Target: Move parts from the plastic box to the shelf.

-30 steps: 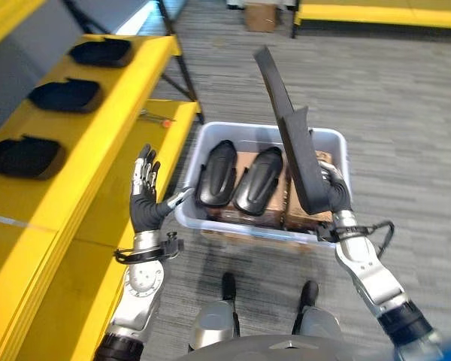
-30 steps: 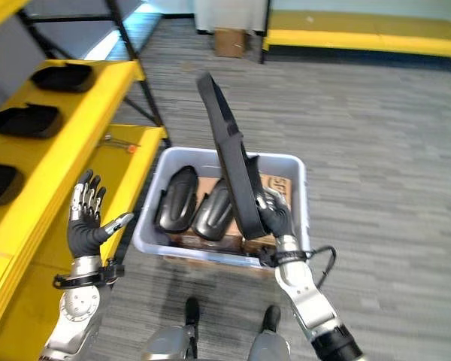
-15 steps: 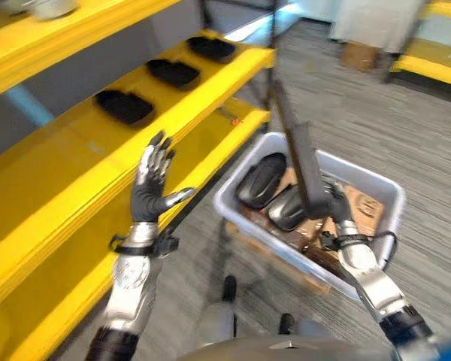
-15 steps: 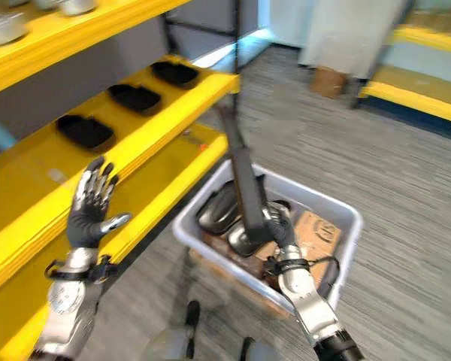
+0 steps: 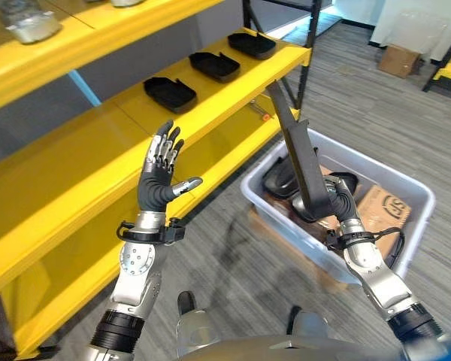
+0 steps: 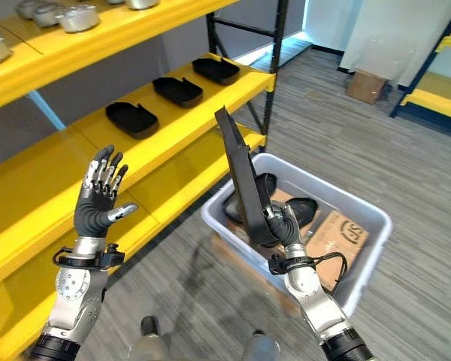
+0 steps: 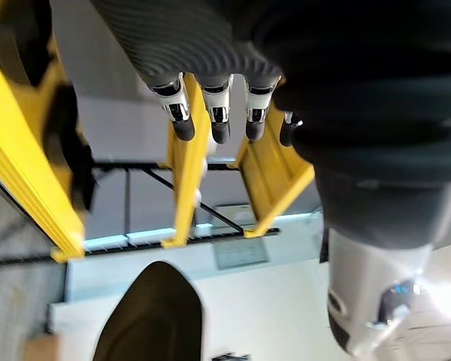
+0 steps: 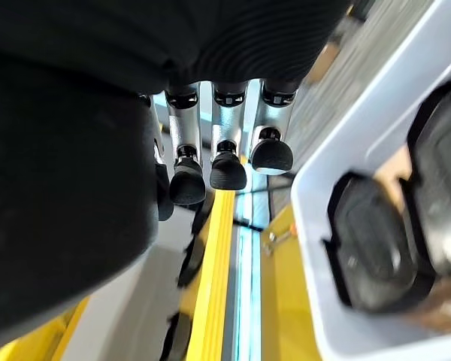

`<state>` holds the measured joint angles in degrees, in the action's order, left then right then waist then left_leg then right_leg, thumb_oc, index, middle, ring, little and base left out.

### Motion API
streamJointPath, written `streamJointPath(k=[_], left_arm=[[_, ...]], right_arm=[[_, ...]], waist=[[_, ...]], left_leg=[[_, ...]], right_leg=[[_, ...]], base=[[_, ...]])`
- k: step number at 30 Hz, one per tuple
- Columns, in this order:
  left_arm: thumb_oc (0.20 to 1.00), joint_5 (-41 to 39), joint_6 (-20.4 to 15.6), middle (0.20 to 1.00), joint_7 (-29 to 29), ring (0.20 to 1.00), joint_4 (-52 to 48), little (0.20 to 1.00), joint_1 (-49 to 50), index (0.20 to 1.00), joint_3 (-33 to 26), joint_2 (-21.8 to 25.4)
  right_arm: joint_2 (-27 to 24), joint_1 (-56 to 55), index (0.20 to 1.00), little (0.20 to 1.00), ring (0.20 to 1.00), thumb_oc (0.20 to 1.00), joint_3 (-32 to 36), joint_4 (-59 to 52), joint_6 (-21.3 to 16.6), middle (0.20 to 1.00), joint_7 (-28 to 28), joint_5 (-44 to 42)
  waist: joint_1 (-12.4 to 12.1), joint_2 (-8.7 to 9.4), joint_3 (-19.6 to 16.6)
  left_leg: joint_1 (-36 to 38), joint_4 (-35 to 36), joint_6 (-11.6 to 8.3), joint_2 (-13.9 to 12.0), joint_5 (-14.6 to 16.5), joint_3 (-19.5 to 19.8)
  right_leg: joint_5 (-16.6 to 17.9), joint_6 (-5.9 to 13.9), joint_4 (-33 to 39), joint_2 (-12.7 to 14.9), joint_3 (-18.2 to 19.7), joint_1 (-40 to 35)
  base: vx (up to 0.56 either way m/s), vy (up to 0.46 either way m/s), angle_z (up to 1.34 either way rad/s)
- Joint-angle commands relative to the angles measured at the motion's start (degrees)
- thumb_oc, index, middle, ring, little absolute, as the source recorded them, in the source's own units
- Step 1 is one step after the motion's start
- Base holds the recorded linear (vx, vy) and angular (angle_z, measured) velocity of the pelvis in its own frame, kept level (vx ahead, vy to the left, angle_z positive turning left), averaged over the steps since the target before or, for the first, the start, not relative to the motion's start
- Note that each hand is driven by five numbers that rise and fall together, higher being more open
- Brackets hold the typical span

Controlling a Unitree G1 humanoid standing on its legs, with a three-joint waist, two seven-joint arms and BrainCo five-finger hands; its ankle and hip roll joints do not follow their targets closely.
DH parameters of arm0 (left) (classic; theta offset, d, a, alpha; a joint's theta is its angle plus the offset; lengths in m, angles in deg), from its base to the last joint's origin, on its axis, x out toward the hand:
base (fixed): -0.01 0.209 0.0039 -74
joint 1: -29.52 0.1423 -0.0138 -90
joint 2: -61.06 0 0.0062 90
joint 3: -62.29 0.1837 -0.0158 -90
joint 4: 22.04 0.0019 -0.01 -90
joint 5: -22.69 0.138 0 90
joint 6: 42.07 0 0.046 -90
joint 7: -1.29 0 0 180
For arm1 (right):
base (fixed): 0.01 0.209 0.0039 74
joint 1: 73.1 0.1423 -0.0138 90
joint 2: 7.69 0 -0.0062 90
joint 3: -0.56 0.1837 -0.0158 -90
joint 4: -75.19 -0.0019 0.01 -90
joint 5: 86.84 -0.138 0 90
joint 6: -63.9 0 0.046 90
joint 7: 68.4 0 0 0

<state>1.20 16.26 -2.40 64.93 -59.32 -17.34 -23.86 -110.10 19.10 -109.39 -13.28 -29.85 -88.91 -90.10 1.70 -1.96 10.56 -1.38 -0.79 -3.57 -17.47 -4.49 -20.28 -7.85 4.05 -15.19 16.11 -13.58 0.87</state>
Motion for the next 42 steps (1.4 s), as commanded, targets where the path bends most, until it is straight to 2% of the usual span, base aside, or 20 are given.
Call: streamJointPath(k=[1,3,4,7,14,17,18,19,20,21,22,23,24,25,26,31,35,36,37,42], left_arm=[[1.000,2.9,-1.3,1.000,-2.2,1.000,-4.0,1.000,2.5,1.000,-2.9,2.0],[1.000,3.7,-1.2,1.000,-2.2,1.000,-4.5,1.000,3.6,1.000,-2.8,2.4],[1.000,3.1,-1.5,1.000,-1.6,1.000,-4.9,1.000,4.2,1.000,-3.0,2.6],[1.000,3.0,-1.6,1.000,-0.5,1.000,-6.0,1.000,5.7,1.000,-3.7,3.1],[1.000,3.1,-2.3,1.000,2.6,1.000,-6.6,1.000,6.6,1.000,-5.1,4.7],[1.000,2.1,-2.6,1.000,3.8,1.000,-6.6,1.000,6.6,1.000,-5.3,5.1],[1.000,3.0,-2.5,1.000,3.6,1.000,-6.8,1.000,6.2,1.000,-4.9,5.3],[1.000,3.7,-2.4,1.000,3.5,1.000,-6.8,1.000,5.7,1.000,-4.5,5.5],[1.000,3.8,-2.2,1.000,3.3,1.000,-6.7,1.000,5.1,1.000,-4.0,5.6],[1.000,2.9,-1.9,1.000,3.2,1.000,-6.6,1.000,4.2,1.000,-3.4,5.5],[1.000,2.5,-1.6,1.000,3.2,1.000,-6.7,1.000,3.9,1.000,-3.2,5.4],[1.000,2.7,-1.3,1.000,3.1,1.000,-7.1,1.000,3.5,1.000,-2.8,5.0],[1.000,2.9,-1.5,1.000,3.0,1.000,-7.0,1.000,3.4,1.000,-2.5,4.7],[1.000,2.9,-1.4,1.000,2.6,1.000,-7.1,1.000,3.2,1.000,-2.0,4.4],[1.000,3.0,-2.1,1.000,2.8,1.000,-6.5,1.000,3.1,1.000,-1.0,3.9],[1.000,2.6,-2.8,1.000,5.1,1.000,-5.7,1.000,2.0,1.000,1.6,3.3],[1.000,2.6,-2.3,1.000,6.6,1.000,-5.8,1.000,1.6,1.000,3.1,3.3],[1.000,3.3,-2.4,1.000,7.5,1.000,-5.7,1.000,1.0,1.000,4.1,3.5],[1.000,3.3,-2.5,1.000,7.6,1.000,-5.6,1.000,0.5,1.000,4.6,3.6],[1.000,2.8,-1.4,1.000,5.9,1.000,-5.8,1.000,-0.8,1.000,5.8,3.4]], right_arm=[[2.5,4.2,0.200,0.200,0.200,0.200,-1.1,-2.0,-4.1,0.200,2.6,-2.1],[2.8,3.6,0.200,0.200,0.200,0.200,-1.0,-3.1,-3.8,0.200,4.1,-0.8],[3.1,3.9,0.200,0.200,0.200,0.200,-1.0,-3.5,-3.3,0.200,4.4,-0.3],[4.4,4.9,0.200,0.200,0.200,0.200,-1.6,-3.9,-2.0,0.200,4.2,0.5],[7.0,7.4,0.200,0.200,0.200,0.200,-1.2,-3.8,-1.3,0.200,3.5,1.8],[8.5,8.7,0.200,0.200,0.200,0.200,-1.9,-2.8,-0.2,0.200,3.2,0.9],[8.8,9.1,0.200,0.200,0.200,0.200,-1.9,-2.1,-0.3,0.200,2.8,0.7],[8.7,9.3,0.200,0.200,0.200,0.200,-1.6,-1.7,-0.3,0.200,2.7,0.3],[8.4,9.4,0.200,0.200,0.200,0.200,-1.6,-1.6,-0.3,0.200,2.4,-0.1],[7.7,9.4,0.200,0.200,0.200,0.200,-1.5,-2.3,0.1,0.200,2.1,-0.7],[7.4,9.3,0.200,0.200,0.200,0.200,-1.4,-2.7,0.5,0.200,2.1,-0.8],[6.9,9.6,0.200,0.200,0.200,0.200,-0.9,-2.6,0.5,0.200,2.3,-0.6],[6.7,9.9,0.200,0.200,0.200,0.200,-0.7,-2.4,0.5,0.200,2.5,-0.8],[6.5,10.1,0.200,0.200,0.200,0.200,-0.5,-2.1,0.4,0.200,2.8,-1.2],[6.8,9.9,0.200,0.200,0.200,0.200,-0.2,-1.3,0.1,0.200,2.7,-1.1],[7.8,8.4,0.200,0.200,0.200,0.200,1.3,0.3,-0.2,0.200,2.5,-0.3],[7.9,7.1,0.200,0.200,0.200,0.200,2.2,0.9,0.0,0.200,3.2,-0.5],[7.3,6.9,0.200,0.200,0.200,0.200,2.5,1.2,-0.5,0.200,3.4,-1.0],[6.8,7.0,0.200,0.200,0.200,0.200,2.7,1.4,-0.7,0.200,3.8,-1.2],[6.2,8.3,0.200,0.200,0.200,0.200,0.9,2.5,-0.1,0.200,4.3,-0.2]], waist=[[-0.1,-0.32,-0.5],[-1.1,-1.09,-0.6],[-1.7,-1.34,-0.6],[-3.8,-0.94,-1.1],[-8.8,0.90,-1.6],[-11.2,1.81,-1.5],[-11.2,2.01,-1.5],[-10.8,2.21,-1.3],[-10.3,2.44,-1.2],[-9.2,2.76,-1.0],[-8.8,2.99,-1.0],[-8.2,3.52,-1.1],[-7.9,3.86,-1.0],[-7.3,4.23,-1.0],[-6.2,4.56,-0.7],[-3.5,5.00,0.4],[-2.0,4.77,1.2],[-1.4,5.16,1.2],[-1.2,5.31,1.1],[-1.4,5.44,0.6]], left_leg=[[3.6,3.0,-2.44,3.5,-5.1,3.2],[4.9,2.7,-1.22,6.6,-2.1,3.5],[5.2,2.9,-0.19,7.5,-2.0,3.1],[7.3,4.2,0.64,10.1,0.1,4.3],[6.8,4.3,3.72,13.7,2.6,5.0],[6.5,4.4,5.44,15.4,3.8,5.0],[6.4,4.6,6.07,15.8,4.1,5.8],[6.3,4.8,6.48,16.2,4.3,7.0],[6.2,4.8,6.80,16.6,4.5,8.3],[5.5,4.5,7.53,17.1,4.0,9.7],[5.7,4.7,7.66,17.6,4.0,10.5],[6.0,5.3,7.75,18.5,4.2,11.4],[6.3,5.5,7.87,19.1,4.5,11.7],[6.7,5.7,8.05,19.9,4.9,12.4],[7.7,5.8,8.41,20.9,5.9,14.0],[10.4,5.8,9.43,22.3,7.6,20.0],[12.0,5.6,9.90,22.3,7.8,23.7],[12.0,5.2,10.13,22.8,8.2,25.4],[11.8,4.6,10.23,23.1,8.4,26.1],[11.2,2.4,10.29,23.8,9.6,25.6]], right_leg=[[1.6,-2.34,3.2,-4.1,-6.2,-4.5],[3.6,-0.49,4.7,-2.5,-6.6,-5.3],[5.4,0.01,5.7,-1.8,-7.6,-5.4],[7.4,2.63,8.2,0.3,-8.3,-7.1],[12.7,4.53,11.3,3.7,-11.3,-9.6],[16.5,5.79,7.7,5.9,-13.0,-9.2],[16.1,5.66,6.2,5.3,-11.7,-8.5],[14.7,5.19,6.1,3.2,-9.8,-7.9],[12.9,4.57,6.1,0.6,-7.9,-7.2],[11.1,2.91,6.8,-3.8,-5.6,-5.4],[10.2,2.49,7.4,-5.6,-4.3,-4.5],[10.4,1.88,10.5,-8.5,-2.9,-3.1],[11.6,1.92,12.4,-9.4,-2.0,-2.1],[13.6,2.22,14.5,-10.1,-0.5,-0.7],[17.2,3.20,16.5,-11.0,2.7,2.7],[22.9,4.78,19.6,-13.1,10.3,8.8],[23.4,4.82,19.7,-14.2,14.7,10.3],[23.6,4.21,19.6,-14.7,17.2,9.5],[23.5,3.81,19.5,-14.9,17.9,9.1],[21.4,2.26,17.0,-14.6,16.8,6.9]], base=[[0.15,0.691,0.37],[0.12,0.688,0.15],[0.07,0.577,0.20],[0.10,0.370,0.22],[0.01,0.246,0.23],[-0.02,0.238,0.09],[0.00,0.120,-0.09],[0.02,0.062,-0.09],[0.00,0.064,0.08],[0.01,0.072,0.40],[0.03,0.106,0.94],[0.08,0.078,0.94],[0.10,0.060,0.75],[0.14,0.014,0.40],[0.15,-0.003,0.42],[0.20,-0.059,0.49],[0.27,-0.111,0.81],[0.25,-0.140,0.84],[0.31,-0.168,0.97],[0.25,-0.112,0.63]])
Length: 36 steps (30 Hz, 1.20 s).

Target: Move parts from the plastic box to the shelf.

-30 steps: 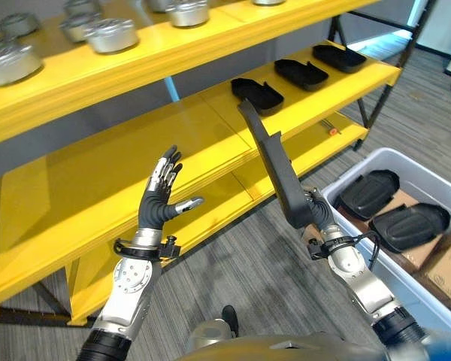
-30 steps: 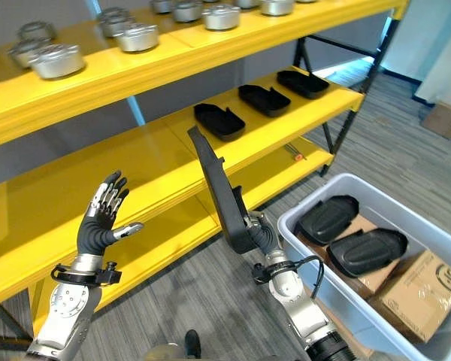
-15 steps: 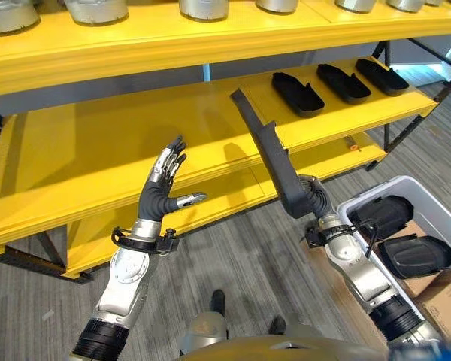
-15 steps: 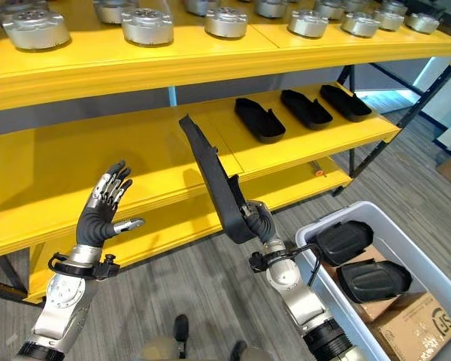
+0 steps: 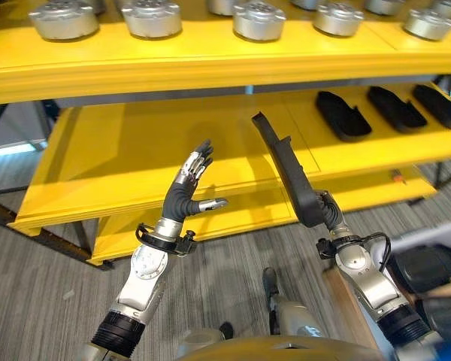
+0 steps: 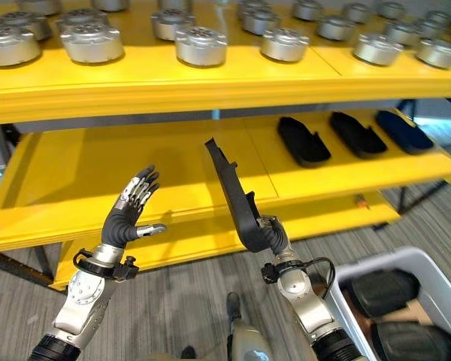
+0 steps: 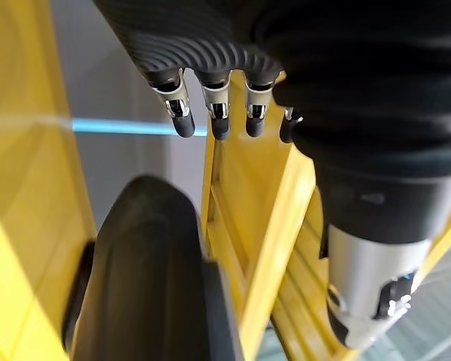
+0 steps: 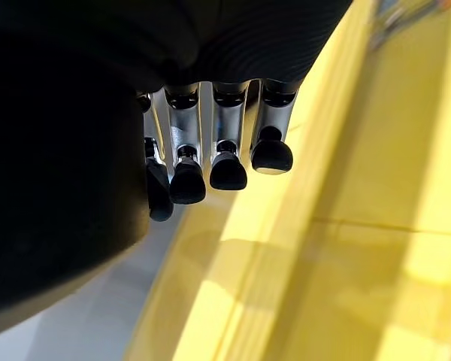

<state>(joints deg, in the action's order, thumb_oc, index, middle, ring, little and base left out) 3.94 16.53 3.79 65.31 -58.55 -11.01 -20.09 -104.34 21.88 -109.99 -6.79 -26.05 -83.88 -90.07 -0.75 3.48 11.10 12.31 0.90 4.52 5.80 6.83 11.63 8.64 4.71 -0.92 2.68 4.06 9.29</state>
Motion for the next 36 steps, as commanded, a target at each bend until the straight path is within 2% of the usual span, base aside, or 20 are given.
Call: streamJointPath(k=[1,2,11,14,17,20,24,25,26,28,30,31,33,36], left_arm=[[1.000,-0.4,-1.4,1.000,-0.1,1.000,-6.4,1.000,-1.6,1.000,-0.5,-0.6],[1.000,-1.1,-0.8,1.000,0.6,1.000,-7.0,1.000,-1.5,1.000,-0.3,-1.1],[1.000,-2.0,0.0,1.000,0.8,1.000,-7.5,1.000,-3.0,1.000,0.3,-0.8],[1.000,-3.1,-0.1,1.000,1.1,1.000,-6.8,1.000,-3.6,1.000,0.4,-1.3],[1.000,-4.2,0.4,1.000,0.5,1.000,-7.5,1.000,-3.2,1.000,0.4,-2.0],[1.000,-3.9,0.7,1.000,-0.7,1.000,-7.8,1.000,-2.8,1.000,0.2,-2.1],[1.000,-4.0,0.5,1.000,-1.7,1.000,-7.6,1.000,-2.5,1.000,-0.1,-2.5],[1.000,-3.8,-0.2,1.000,-1.2,1.000,-7.4,1.000,-2.5,1.000,0.2,-2.9],[1.000,-3.8,-0.3,1.000,-1.1,1.000,-7.3,1.000,-2.5,1.000,0.2,-2.9],[1.000,-4.1,-0.6,1.000,-0.9,1.000,-7.0,1.000,-2.8,1.000,0.6,-3.1],[1.000,-4.3,-0.9,1.000,-1.1,1.000,-6.8,1.000,-3.0,1.000,1.7,-3.1],[1.000,-4.3,-0.9,1.000,-1.3,1.000,-6.7,1.000,-3.0,1.000,2.1,-3.1],[1.000,-4.1,-1.3,1.000,-2.5,1.000,-6.5,1.000,-3.2,1.000,2.5,-3.0],[1.000,-4.7,-0.3,1.000,-3.9,1.000,-6.1,1.000,-4.4,1.000,2.7,-3.0]], right_arm=[[0.4,5.7,0.200,0.200,0.200,0.200,1.1,-4.0,-3.8,0.200,-1.1,0.1],[0.2,6.3,0.200,0.200,0.200,0.200,0.6,-3.8,-3.4,0.200,-1.6,0.3],[-0.7,9.7,0.200,0.200,0.200,0.200,1.6,-2.1,-2.7,0.200,-3.8,1.3],[-1.0,9.6,0.200,0.200,0.200,0.200,2.3,-1.9,-1.9,0.200,-4.8,1.8],[-0.7,8.4,0.200,0.200,0.200,0.200,3.5,-1.7,-0.8,0.200,-5.2,2.9],[-0.6,8.2,0.200,0.200,0.200,0.200,3.6,-1.4,-0.5,0.200,-5.0,3.1],[-0.5,6.4,0.200,0.200,0.200,0.200,4.5,-1.8,-0.3,0.200,-5.9,3.7],[-0.5,5.4,0.200,0.200,0.200,0.200,5.2,-2.1,-0.2,0.200,-7.1,4.5],[-0.5,5.4,0.200,0.200,0.200,0.200,5.3,-2.1,-0.3,0.200,-7.4,4.6],[-0.7,5.7,0.200,0.200,0.200,0.200,5.6,-2.0,0.4,0.200,-8.8,5.2],[-1.1,6.3,0.200,0.200,0.200,0.200,5.8,-1.1,1.1,0.200,-10.0,5.2],[-1.5,6.8,0.200,0.200,0.200,0.200,5.9,-0.5,1.3,0.200,-10.3,5.0],[-2.5,8.1,0.200,0.200,0.200,0.200,6.0,0.5,1.7,0.200,-9.5,3.9],[-3.7,9.9,0.200,0.200,0.200,0.200,6.4,1.3,3.1,0.200,-8.2,1.3]], waist=[[1.0,-0.08,-0.2],[0.8,-0.31,-0.7],[0.7,-1.20,-0.4],[1.1,-1.41,-0.3],[1.7,-2.21,-0.2],[1.8,-2.46,-0.2],[2.5,-2.67,-0.4],[3.1,-2.91,-0.1],[3.2,-2.96,0.0],[4.1,-3.59,0.3],[4.6,-3.83,0.5],[4.7,-3.58,0.6],[4.6,-3.54,1.1],[4.6,-4.19,1.2]], left_leg=[[-2.5,0.6,2.14,0.5,-1.7,-6.6],[-2.7,0.5,1.79,0.1,-1.6,-7.1],[-5.7,-0.3,-0.93,-3.1,-3.2,-9.6],[-7.0,-1.6,-2.02,-4.2,-3.5,-12.2],[-7.5,-2.3,-3.80,-6.2,-5.6,-15.2],[-7.5,-2.9,-4.21,-6.7,-6.0,-15.9],[-8.0,-7.7,-5.08,-7.9,-7.4,-20.8],[-9.7,-10.0,-6.35,-10.7,-9.9,-24.5],[-9.8,-9.8,-6.57,-11.3,-10.3,-25.0],[-8.9,-4.6,-8.27,-15.2,-13.3,-28.3],[-10.1,-0.6,-10.39,-19.5,-19.1,-29.9],[-11.0,-0.3,-11.41,-20.9,-20.4,-29.2],[-12.2,0.1,-10.93,-21.6,-21.0,-28.5],[-11.4,0.9,-11.03,-20.9,-19.2,-28.3]], right_leg=[[4.1,1.10,2.6,-1.3,-1.4,-2.2],[2.5,0.02,2.5,-1.8,-2.2,-3.4],[-1.7,-2.67,1.7,-2.5,-5.1,-5.4],[-2.4,-3.06,2.2,-2.1,-6.8,-6.5],[-3.9,-3.53,2.0,-1.6,-9.2,-7.8],[-4.6,-3.79,1.6,-1.4,-9.8,-7.9],[-5.7,-4.65,1.3,-0.7,-13.1,-8.5],[-6.4,-5.07,0.3,-0.1,-15.6,-7.9],[-6.5,-5.09,0.0,0.0,-15.9,-7.7],[-7.2,-4.76,-0.9,0.4,-17.7,-7.1],[-7.6,-4.44,-0.4,1.3,-18.1,-8.3],[-8.3,-4.07,-0.2,2.1,-17.6,-9.4],[-8.1,-4.25,-0.3,2.9,-17.5,-9.7],[-8.2,-3.84,-1.3,4.1,-17.8,-9.3]], base=[[0.32,-0.119,0.14],[0.29,-0.110,0.11],[0.14,-0.093,0.19],[0.08,-0.052,0.26],[0.11,-0.052,0.45],[0.06,-0.030,0.15],[0.01,-0.022,0.21],[-0.06,0.008,0.75],[-0.08,0.058,0.91],[-0.03,0.182,0.82],[0.05,0.290,0.59],[0.04,0.185,0.52],[0.01,0.203,0.50],[0.02,0.266,-0.15]])
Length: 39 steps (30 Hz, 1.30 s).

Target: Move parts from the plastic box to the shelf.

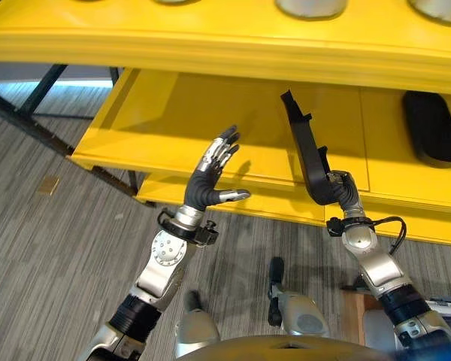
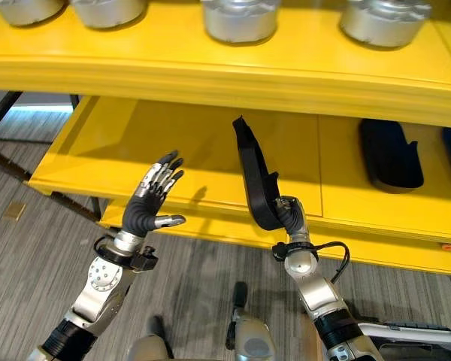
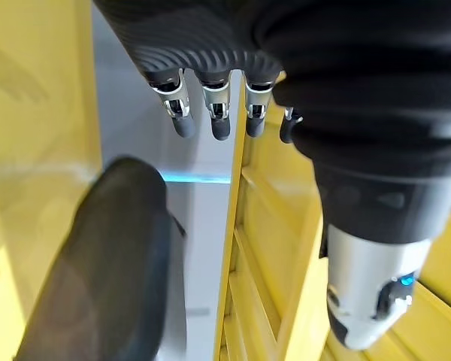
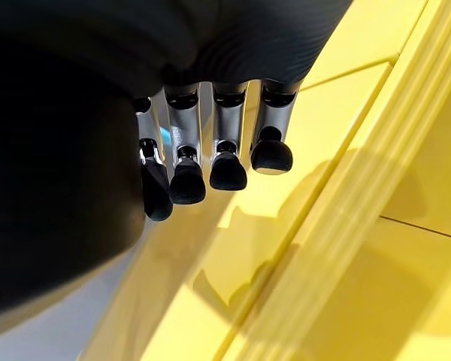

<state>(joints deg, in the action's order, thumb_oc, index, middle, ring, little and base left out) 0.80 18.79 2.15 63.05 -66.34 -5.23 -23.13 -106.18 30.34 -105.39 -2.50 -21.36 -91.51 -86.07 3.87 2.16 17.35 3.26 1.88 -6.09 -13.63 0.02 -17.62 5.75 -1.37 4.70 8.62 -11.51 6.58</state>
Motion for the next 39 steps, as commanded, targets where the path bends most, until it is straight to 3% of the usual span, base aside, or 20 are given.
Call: streamJointPath(k=[1,4,10,24,29,34,39], left_arm=[[1.000,-2.1,-2.1,1.000,-2.1,1.000,-3.9,1.000,2.9,1.000,-3.1,0.0],[1.000,-1.8,0.2,1.000,-2.3,1.000,-4.3,1.000,2.7,1.000,-2.8,-0.4],[1.000,-1.0,0.1,1.000,-4.3,1.000,-5.5,1.000,1.2,1.000,-2.1,0.9],[1.000,-3.1,1.3,1.000,-5.4,1.000,-9.1,1.000,-5.7,1.000,-0.7,2.8],[1.000,-4.3,0.7,1.000,-6.0,1.000,-9.7,1.000,-6.9,1.000,0.6,3.5],[1.000,-5.1,0.7,1.000,-5.8,1.000,-10.4,1.000,-7.3,1.000,1.3,4.6],[1.000,-6.6,1.8,1.000,-3.9,1.000,-9.5,1.000,-8.1,1.000,1.3,6.4]], right_arm=[[-2.2,1.7,0.200,0.200,0.200,0.200,2.1,-2.8,-1.3,0.200,-0.5,-2.9],[-2.4,2.5,0.200,0.200,0.200,0.200,4.0,-2.5,-0.2,0.200,-0.7,-3.0],[-3.2,7.4,0.200,0.200,0.200,0.200,6.7,-3.7,2.4,0.200,-3.5,-0.9],[-14.1,28.8,0.200,0.200,0.200,0.200,10.1,0.6,11.5,0.200,-3.3,3.8],[-19.9,36.6,0.200,0.200,0.200,0.200,7.2,7.7,13.2,0.200,-2.9,7.1],[-22.9,41.5,0.200,0.200,0.200,0.200,4.2,15.1,12.5,0.200,-4.1,11.5],[-26.0,45.9,0.200,0.200,0.200,0.200,-1.2,18.5,13.6,0.200,-4.0,19.8]], waist=[[0.1,-3.17,-4.9],[0.1,-3.51,-4.5],[-0.1,-3.72,-2.3],[-1.9,-4.88,5.5],[-2.6,-5.68,8.3],[-3.4,-6.09,10.5],[-4.6,-5.19,12.4]], left_leg=[[-1.9,0.1,-0.42,-1.1,-11.8,0.6],[1.4,2.5,0.98,2.6,-6.9,1.0],[1.4,3.1,2.23,4.4,-4.8,1.4],[-5.5,0.3,1.92,4.4,-4.9,3.2],[-8.0,-0.3,1.73,4.9,-5.0,3.8],[-10.4,-2.1,1.86,5.4,-4.4,4.6],[-13.8,-4.3,2.08,5.1,-4.4,5.1]], right_leg=[[-5.4,2.29,-7.2,-1.7,-2.4,-6.5],[-4.0,3.74,-7.3,-1.4,-1.3,-6.5],[-3.0,4.95,-7.0,-1.2,-0.2,-4.5],[-4.5,4.14,-10.2,-2.0,1.8,1.8],[-4.7,3.99,-11.4,-2.0,2.5,4.7],[-5.1,3.83,-13.2,-2.1,3.2,7.1],[-5.5,3.95,-15.2,-2.6,3.9,10.0]], base=[[0.03,0.234,-0.45],[0.11,0.213,-0.45],[-0.03,0.062,-0.07],[-0.10,-0.031,0.01],[-0.08,0.012,-0.12],[-0.04,-0.022,-0.08],[-0.05,-0.149,-0.03]])
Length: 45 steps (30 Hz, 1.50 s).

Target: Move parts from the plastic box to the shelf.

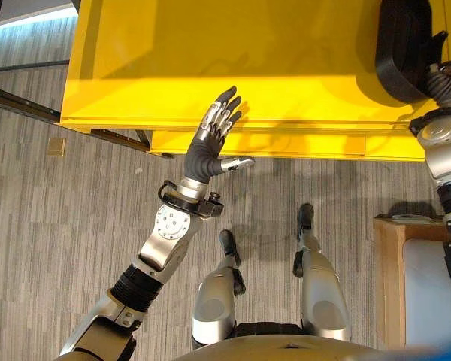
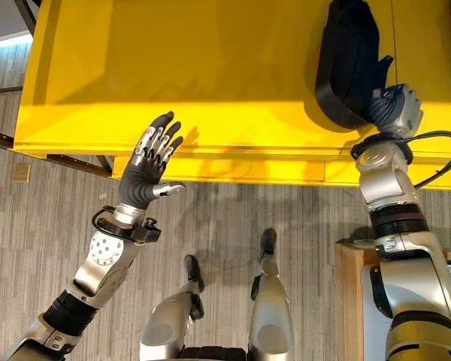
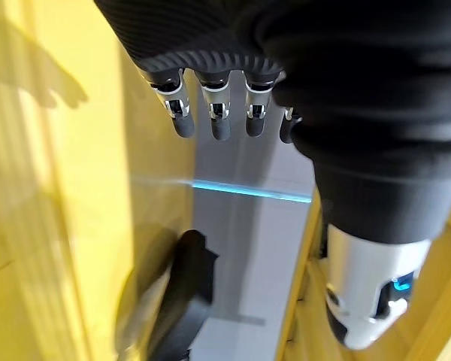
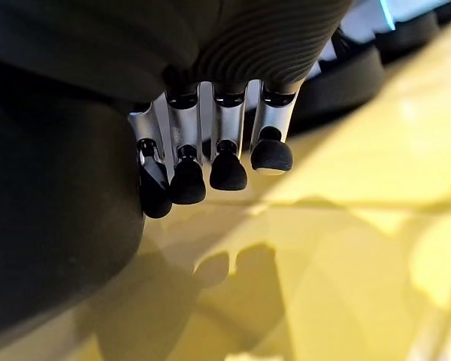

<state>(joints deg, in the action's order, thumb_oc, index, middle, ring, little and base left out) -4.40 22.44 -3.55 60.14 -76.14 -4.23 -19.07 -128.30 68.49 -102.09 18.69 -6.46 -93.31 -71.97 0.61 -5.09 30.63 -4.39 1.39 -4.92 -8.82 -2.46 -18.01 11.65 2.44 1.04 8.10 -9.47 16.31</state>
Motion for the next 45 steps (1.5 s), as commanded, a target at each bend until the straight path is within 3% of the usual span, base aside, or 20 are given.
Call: streamJointPath(k=[1,8,14,30,39,45], left_arm=[[1.000,-1.4,-1.6,1.000,1.9,1.000,-6.6,1.000,1.6,1.000,0.4,2.4],[1.000,-1.3,-0.7,1.000,3.9,1.000,-5.4,1.000,1.1,1.000,0.7,3.5],[1.000,-1.3,-0.5,1.000,5.2,1.000,-4.8,1.000,1.4,1.000,0.3,4.1],[1.000,-2.2,-0.2,1.000,7.0,1.000,-4.5,1.000,1.5,1.000,0.3,4.0],[1.000,-3.6,-1.1,1.000,9.1,1.000,-4.2,1.000,2.2,1.000,0.0,5.1],[1.000,-4.5,-1.9,1.000,11.6,1.000,-4.5,1.000,3.3,1.000,-0.7,5.6]], right_arm=[[-4.2,8.2,0.200,0.200,0.200,0.200,-5.1,-2.6,-0.9,0.200,-2.2,6.3],[-6.9,12.8,0.200,0.200,0.200,0.200,-11.1,0.0,1.2,0.200,-3.1,13.6],[-7.6,15.3,0.200,0.200,0.200,0.200,-13.5,0.6,2.8,0.200,-4.3,11.8],[-7.0,21.1,0.200,0.200,0.200,0.200,-15.2,5.2,8.3,0.200,-10.2,12.8],[-8.5,24.3,0.200,0.200,0.200,0.200,-18.0,6.7,6.3,0.200,-11.2,18.2],[-10.5,25.7,0.200,0.200,0.200,0.200,-19.5,4.7,7.3,0.200,-10.5,17.9]], waist=[[-1.4,2.15,-0.8],[-2.5,3.53,-0.8],[-3.0,4.20,-0.8],[-3.7,3.63,-0.8],[-4.1,3.52,-0.8],[-3.9,3.66,-0.8]], left_leg=[[-6.5,-4.0,0.90,0.2,-2.0,5.6],[-10.6,-4.7,0.55,-0.5,-2.8,6.5],[-13.4,-5.7,0.12,-1.1,-3.3,7.2],[-19.6,-6.1,-1.06,-3.2,-5.0,8.4],[-21.3,-6.2,-1.52,-4.3,-5.5,9.0],[-23.2,-6.9,-1.83,-5.0,-5.5,9.4]], right_leg=[[-11.4,0.16,-11.6,-2.2,1.9,0.6],[-11.5,0.13,-12.0,-3.3,1.9,3.5],[-11.5,-0.21,-12.5,-3.8,1.6,5.6],[-12.7,-1.09,-16.5,-4.3,0.4,12.7],[-13.3,-1.24,-18.7,-4.0,-0.6,15.3],[-14.1,-1.62,-21.0,-4.0,-0.8,18.3]], base=[[-0.03,-0.170,-0.01],[0.00,-0.124,0.04],[0.02,-0.087,0.00],[0.03,-0.057,0.01],[0.02,-0.064,0.02],[0.01,-0.052,-0.01]])
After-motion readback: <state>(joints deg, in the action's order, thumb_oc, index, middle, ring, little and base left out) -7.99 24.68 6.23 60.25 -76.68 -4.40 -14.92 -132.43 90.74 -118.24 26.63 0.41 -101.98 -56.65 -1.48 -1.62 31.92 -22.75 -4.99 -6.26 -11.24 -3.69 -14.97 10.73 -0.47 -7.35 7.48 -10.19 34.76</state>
